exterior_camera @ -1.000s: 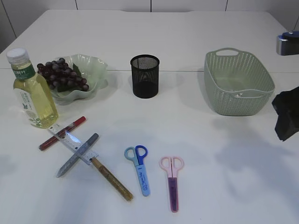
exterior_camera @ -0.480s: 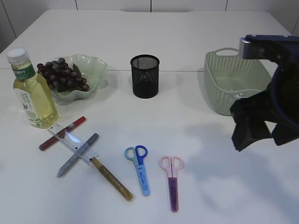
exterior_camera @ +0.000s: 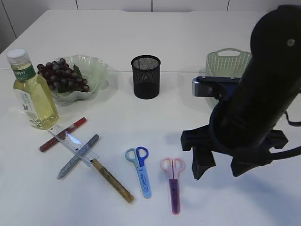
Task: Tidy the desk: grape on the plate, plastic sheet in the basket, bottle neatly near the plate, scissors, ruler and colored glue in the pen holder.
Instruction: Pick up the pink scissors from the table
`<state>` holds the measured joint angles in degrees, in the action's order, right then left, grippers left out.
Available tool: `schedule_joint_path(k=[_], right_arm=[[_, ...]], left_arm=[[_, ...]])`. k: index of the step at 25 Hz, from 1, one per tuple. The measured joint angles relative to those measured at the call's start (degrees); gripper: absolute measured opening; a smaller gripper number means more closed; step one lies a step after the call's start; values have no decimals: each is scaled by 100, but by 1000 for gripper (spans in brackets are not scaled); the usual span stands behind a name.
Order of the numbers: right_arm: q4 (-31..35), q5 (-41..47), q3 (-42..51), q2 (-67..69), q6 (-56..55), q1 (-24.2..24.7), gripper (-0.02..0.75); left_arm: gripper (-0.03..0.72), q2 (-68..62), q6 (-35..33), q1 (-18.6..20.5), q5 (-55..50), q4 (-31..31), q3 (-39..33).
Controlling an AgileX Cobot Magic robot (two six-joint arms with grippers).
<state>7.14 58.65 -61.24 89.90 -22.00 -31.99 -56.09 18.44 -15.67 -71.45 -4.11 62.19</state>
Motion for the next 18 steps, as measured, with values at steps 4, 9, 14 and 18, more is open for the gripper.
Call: schedule_joint_path(k=[4,9,14,18], right_arm=[[325,-38,0,238,-13,-47,583],[327,-258,-9,263,-34,-47,583],[363,-677,-9,331,-279,-47,583],[363,-727,-44,651,-321,-47,583]], left_arm=[[292,0,-9,0,-5,0,0],[290,0,-130,0,-5,0,0],[290,0,-235,0,-5,0,0],[290,0,-306,0,-5,-11,0]])
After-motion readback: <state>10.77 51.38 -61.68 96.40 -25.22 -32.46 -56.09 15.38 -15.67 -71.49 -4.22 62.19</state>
